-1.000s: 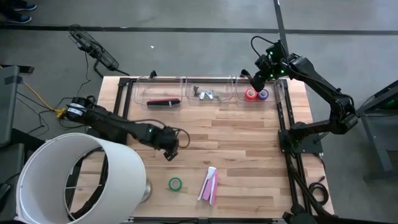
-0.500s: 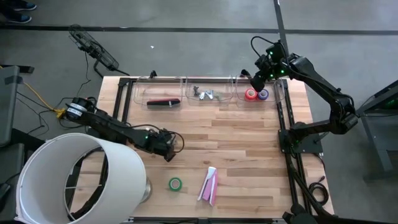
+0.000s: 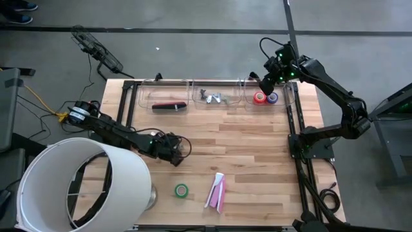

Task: Pick and place Stapler, Stapler remover, tape
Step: Put the gray stapler remover into the middle transparent bin

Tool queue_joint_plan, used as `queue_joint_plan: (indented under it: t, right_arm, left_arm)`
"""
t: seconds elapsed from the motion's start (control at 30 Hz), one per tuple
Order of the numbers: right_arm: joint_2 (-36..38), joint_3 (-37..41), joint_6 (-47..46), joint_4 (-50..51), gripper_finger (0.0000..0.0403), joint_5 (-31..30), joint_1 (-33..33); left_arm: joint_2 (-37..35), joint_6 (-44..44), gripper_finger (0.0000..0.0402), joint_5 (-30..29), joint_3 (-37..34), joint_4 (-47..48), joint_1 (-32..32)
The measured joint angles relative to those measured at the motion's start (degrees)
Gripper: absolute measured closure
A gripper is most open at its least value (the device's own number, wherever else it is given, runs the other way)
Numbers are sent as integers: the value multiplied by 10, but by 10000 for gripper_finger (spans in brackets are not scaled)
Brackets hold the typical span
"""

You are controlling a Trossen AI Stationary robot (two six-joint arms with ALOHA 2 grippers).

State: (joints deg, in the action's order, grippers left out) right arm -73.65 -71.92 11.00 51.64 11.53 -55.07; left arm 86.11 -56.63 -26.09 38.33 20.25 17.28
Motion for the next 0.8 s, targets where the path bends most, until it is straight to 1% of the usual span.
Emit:
queue_joint_plan:
  t: [0.1,0.3,0.4,0.53,0.8]
  right_arm:
    - [0,0,0,0,192,0,0]
    - [0,0,0,0,192,0,0]
    - [0,0,0,0,192,0,0]
    - [0,0,0,0,192,0,0]
    - [0,0,0,0,192,0,0]
  left_arm:
    - [0,13,82,-3,0,-15,0]
    - [0,13,83,-4,0,-13,0]
    - [0,13,94,-5,0,-13,0]
    - [0,13,135,2,0,-13,0]
    - [0,9,240,2,0,-32,0]
